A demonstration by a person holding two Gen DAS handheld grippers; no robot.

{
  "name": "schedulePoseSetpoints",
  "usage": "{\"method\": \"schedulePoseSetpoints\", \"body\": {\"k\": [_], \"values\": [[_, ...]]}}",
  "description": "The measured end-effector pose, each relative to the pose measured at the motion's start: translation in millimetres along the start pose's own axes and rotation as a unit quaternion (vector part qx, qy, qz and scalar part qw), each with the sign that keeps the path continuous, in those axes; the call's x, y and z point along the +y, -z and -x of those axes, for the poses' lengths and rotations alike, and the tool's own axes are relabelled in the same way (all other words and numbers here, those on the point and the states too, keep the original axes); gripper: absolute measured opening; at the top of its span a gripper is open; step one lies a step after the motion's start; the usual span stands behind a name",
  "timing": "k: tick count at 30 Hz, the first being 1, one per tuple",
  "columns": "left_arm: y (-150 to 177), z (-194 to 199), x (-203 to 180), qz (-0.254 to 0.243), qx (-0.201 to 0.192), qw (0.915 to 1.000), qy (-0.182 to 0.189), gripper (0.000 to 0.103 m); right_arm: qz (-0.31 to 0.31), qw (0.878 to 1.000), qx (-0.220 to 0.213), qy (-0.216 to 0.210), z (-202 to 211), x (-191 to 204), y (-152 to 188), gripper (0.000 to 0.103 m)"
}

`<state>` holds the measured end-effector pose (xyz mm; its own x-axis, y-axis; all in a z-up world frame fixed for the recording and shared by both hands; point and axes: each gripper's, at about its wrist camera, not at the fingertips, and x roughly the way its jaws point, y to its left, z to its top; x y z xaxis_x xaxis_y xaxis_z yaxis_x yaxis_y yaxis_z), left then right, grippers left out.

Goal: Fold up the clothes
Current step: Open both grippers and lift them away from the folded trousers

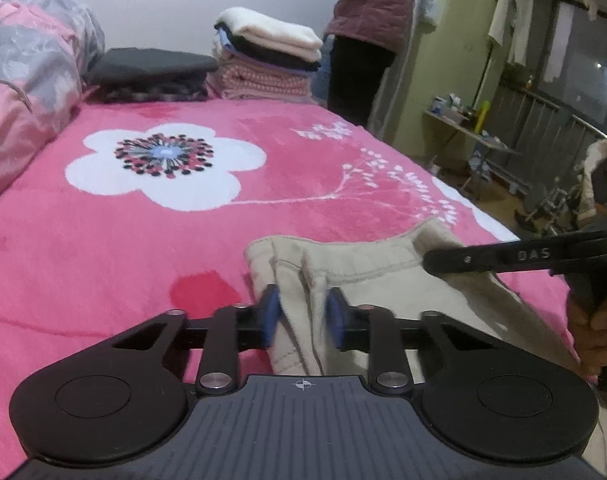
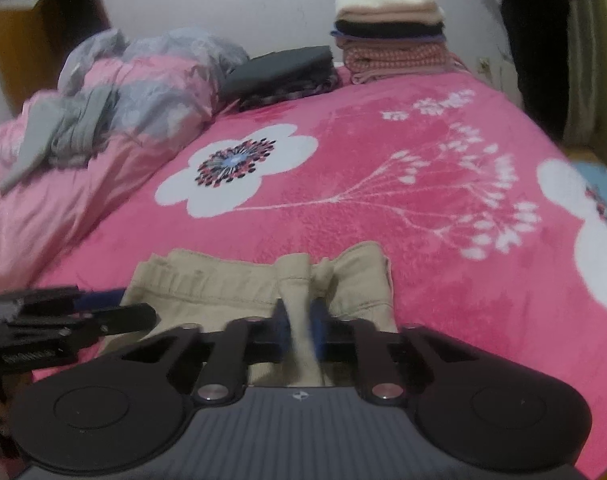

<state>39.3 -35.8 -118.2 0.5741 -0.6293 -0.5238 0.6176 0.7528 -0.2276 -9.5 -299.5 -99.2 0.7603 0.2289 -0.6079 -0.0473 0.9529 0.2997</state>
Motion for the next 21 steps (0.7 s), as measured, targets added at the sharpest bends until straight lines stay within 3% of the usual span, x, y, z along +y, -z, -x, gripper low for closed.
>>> {"method": "schedulePoseSetpoints", "body": {"k": [2, 4, 11, 21], "values": [[-2, 2, -2, -0.003, -0.009, 1.0000, 0.000, 0.005, -0.016, 1.000, -0.010, -0.005, 3, -3, -1, 0.005], [-3, 4, -4, -0.006, -0.019, 0.9998, 0.000, 0.004, -0.033, 0.999, -0.020, -0.010, 7, -6, -2, 0.004], [-25, -9, -1, 0.000, -0.026, 0.9995, 0.016, 0.004, -0.069, 0.997, -0.043, -0.012, 10, -17, -13, 0.004], [-9, -30, 0, -0.034, 0.000, 0.9993, -0.014, 0.009, -0.059, 0.998, -0.009, 0.012, -17, -25, -4, 0.006]]}}
